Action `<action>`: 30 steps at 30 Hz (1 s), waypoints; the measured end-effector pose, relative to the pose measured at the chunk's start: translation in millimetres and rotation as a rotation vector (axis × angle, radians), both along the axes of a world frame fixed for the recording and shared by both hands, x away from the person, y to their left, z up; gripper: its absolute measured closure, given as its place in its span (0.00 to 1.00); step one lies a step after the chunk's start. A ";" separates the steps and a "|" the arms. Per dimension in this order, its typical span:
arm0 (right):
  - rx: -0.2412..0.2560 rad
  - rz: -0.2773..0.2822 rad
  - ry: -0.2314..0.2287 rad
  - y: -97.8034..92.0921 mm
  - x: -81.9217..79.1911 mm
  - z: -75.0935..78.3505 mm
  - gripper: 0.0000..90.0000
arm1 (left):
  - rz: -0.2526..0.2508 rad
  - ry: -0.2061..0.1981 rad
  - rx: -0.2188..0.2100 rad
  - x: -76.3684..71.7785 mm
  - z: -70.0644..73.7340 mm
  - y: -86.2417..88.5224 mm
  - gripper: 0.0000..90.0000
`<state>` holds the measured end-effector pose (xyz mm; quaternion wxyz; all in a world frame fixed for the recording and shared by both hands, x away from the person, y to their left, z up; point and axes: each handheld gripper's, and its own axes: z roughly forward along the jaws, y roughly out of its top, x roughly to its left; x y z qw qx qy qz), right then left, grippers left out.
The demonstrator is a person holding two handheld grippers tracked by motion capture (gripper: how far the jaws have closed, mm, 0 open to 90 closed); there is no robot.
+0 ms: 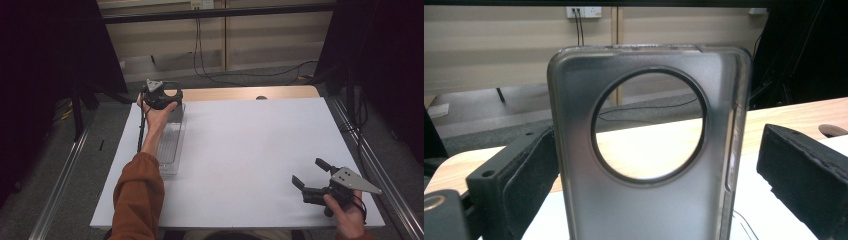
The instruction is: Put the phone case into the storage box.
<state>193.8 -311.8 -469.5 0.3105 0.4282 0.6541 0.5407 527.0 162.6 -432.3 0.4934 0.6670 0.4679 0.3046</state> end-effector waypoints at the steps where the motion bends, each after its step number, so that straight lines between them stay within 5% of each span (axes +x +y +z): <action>1: -0.005 0.002 -0.002 -0.2 0.2 -0.1 0.00 | 0.000 -0.003 0.000 -1.5 -0.5 0.6 0.03; 30: -0.007 0.006 -0.001 0.4 2.0 -0.7 0.00 | -0.037 -0.060 -0.030 -28.8 23.3 15.9 0.02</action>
